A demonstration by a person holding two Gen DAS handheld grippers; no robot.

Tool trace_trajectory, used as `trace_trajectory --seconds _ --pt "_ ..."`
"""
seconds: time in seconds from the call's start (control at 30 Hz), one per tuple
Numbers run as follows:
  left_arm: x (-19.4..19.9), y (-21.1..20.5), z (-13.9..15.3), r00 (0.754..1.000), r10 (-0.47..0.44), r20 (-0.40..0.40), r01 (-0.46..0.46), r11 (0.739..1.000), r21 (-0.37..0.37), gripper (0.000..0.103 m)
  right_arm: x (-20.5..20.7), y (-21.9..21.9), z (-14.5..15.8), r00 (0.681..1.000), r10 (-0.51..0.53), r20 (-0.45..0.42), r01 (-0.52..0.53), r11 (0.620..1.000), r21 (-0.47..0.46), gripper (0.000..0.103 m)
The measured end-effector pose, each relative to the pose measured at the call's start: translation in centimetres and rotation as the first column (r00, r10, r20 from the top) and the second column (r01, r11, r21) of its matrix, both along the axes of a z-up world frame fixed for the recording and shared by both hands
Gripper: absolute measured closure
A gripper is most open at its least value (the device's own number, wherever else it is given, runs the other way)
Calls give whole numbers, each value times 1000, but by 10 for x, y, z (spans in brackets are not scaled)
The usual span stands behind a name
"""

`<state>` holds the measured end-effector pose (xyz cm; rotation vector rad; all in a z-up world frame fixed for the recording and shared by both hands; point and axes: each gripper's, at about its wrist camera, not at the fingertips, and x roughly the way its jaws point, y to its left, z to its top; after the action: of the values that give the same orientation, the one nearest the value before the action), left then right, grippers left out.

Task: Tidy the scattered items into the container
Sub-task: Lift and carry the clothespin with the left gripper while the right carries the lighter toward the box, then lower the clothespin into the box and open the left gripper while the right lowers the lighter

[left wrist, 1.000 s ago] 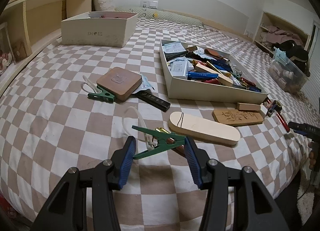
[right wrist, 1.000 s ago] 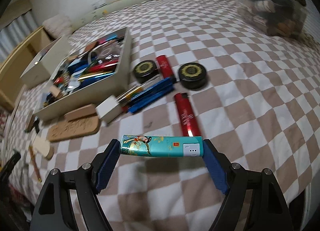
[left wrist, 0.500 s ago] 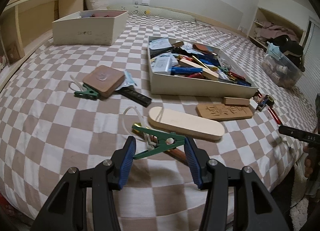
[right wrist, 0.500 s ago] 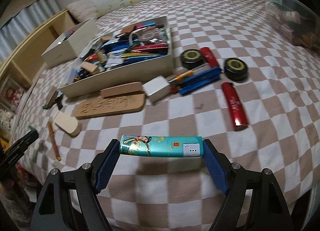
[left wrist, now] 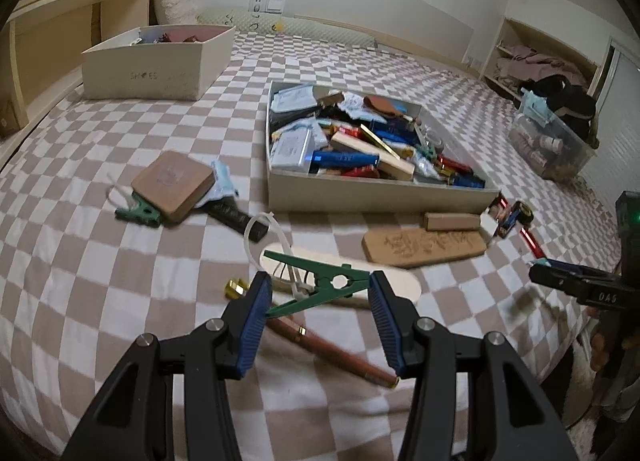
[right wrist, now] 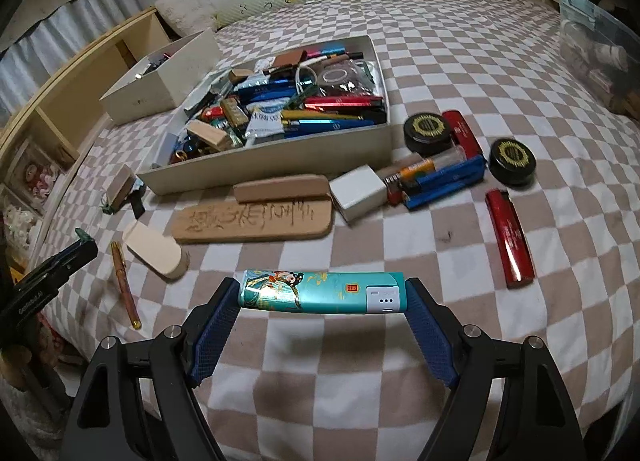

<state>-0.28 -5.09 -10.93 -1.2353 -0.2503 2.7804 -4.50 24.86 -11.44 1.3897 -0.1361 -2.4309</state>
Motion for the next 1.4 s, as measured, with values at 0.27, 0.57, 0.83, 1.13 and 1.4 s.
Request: trace_trajectory --seconds 0.27,0.57,0.83,1.13,1.4 --pt "-29 -1 11 999 -8 -34 9 1000 8 53 -21 -12 10 1000 14 -28 -14 1000 -6 21" --pt "-68 -2 28 997 -22 -75 23 1000 11 53 -43 -21 25 997 13 -70 -15 999 -35 21" --pt "-109 -5 40 995 -56 -88 55 998 -17 53 -59 -21 31 997 3 -82 -9 998 -63 21" --pt "-157 -1 34 995 -79 -58 80 997 14 53 -76 -24 32 997 -14 -81 9 998 -68 21" --pt "-188 2 22 997 -76 -19 76 997 -3 53 -87 -29 32 996 -10 -84 4 997 -77 21"
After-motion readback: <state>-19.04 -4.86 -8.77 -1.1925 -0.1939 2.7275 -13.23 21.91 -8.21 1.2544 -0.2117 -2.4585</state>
